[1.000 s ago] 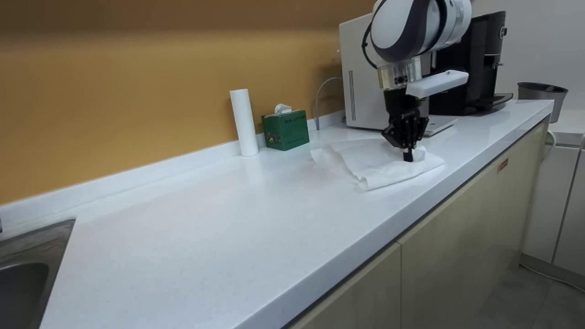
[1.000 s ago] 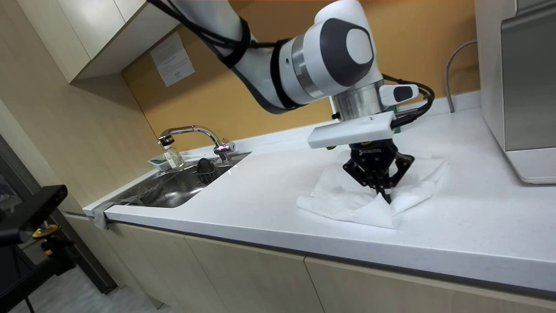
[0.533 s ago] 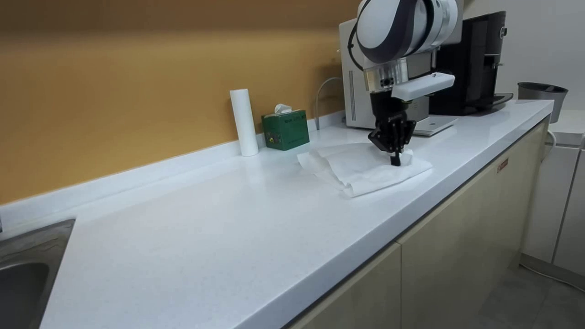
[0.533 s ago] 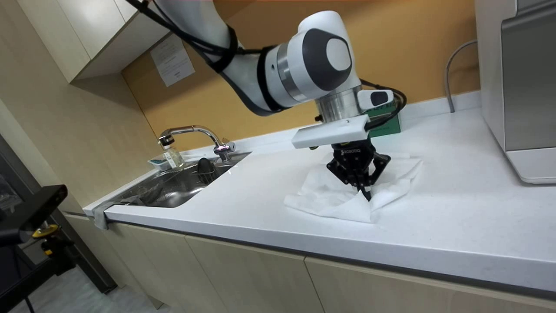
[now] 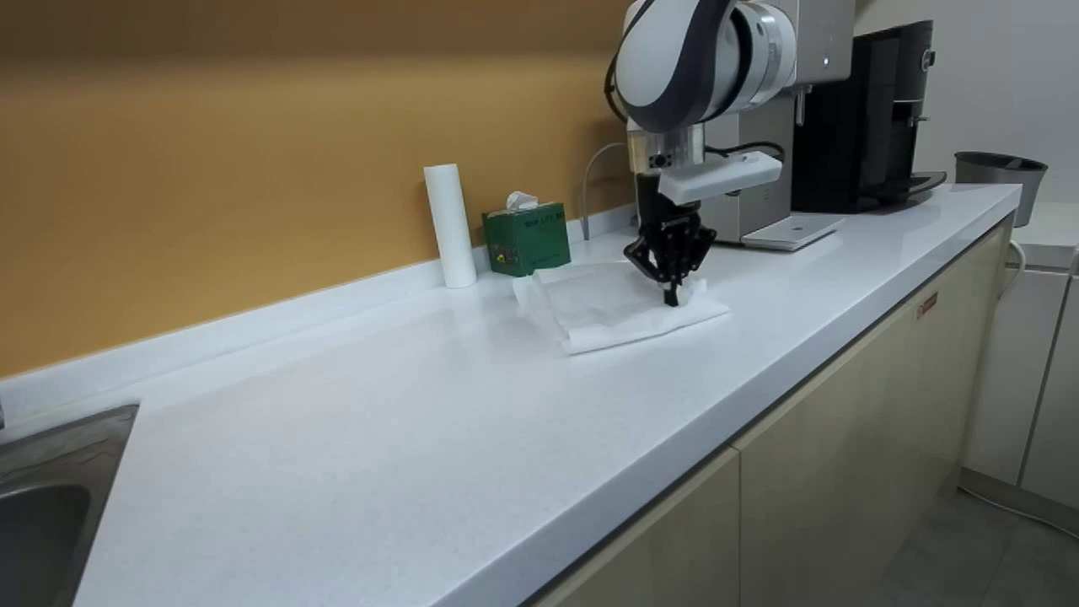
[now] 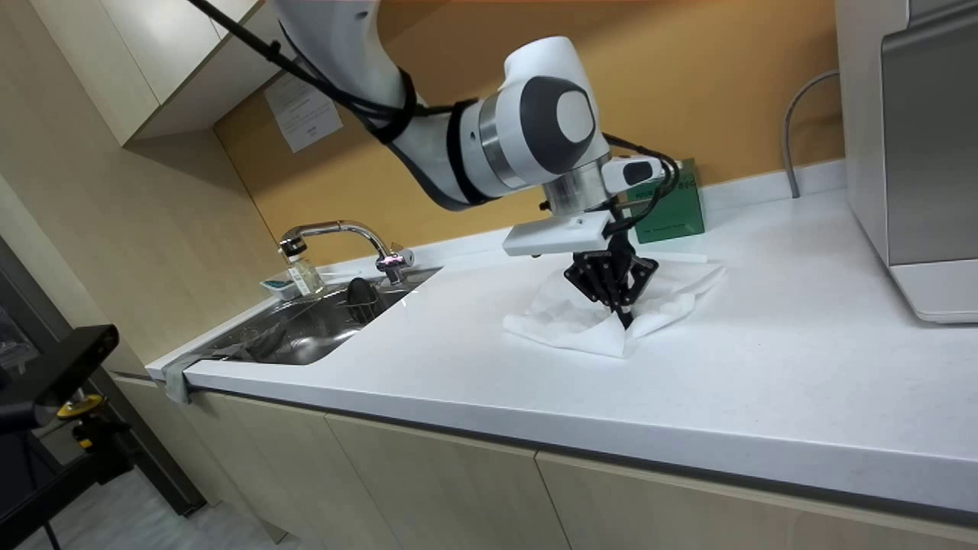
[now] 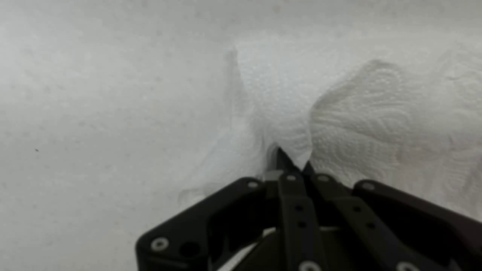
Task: Use the white napkin to wipe the counter.
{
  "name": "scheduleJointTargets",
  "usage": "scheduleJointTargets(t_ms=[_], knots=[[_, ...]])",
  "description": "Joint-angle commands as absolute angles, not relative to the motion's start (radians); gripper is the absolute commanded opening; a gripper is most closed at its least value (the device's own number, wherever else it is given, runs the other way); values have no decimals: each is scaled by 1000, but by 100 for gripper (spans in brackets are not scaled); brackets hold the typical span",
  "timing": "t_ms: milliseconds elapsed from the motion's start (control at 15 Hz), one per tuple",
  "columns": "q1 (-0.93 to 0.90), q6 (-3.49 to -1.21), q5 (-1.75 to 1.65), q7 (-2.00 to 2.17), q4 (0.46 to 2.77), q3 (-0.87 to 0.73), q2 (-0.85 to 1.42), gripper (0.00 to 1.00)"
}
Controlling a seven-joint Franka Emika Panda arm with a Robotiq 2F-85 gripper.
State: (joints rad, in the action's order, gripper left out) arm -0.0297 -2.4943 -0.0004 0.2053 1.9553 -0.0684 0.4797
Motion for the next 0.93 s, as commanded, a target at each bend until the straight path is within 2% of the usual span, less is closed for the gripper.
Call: scheduleJointTargets(t_ms=[0, 400, 867], knots=[[-97, -2580, -16, 344, 1850, -82, 617, 0], [-209, -2638, -103, 515, 1692, -194, 738, 0], [-184, -2591, -104, 593, 1602, -333, 791, 0]])
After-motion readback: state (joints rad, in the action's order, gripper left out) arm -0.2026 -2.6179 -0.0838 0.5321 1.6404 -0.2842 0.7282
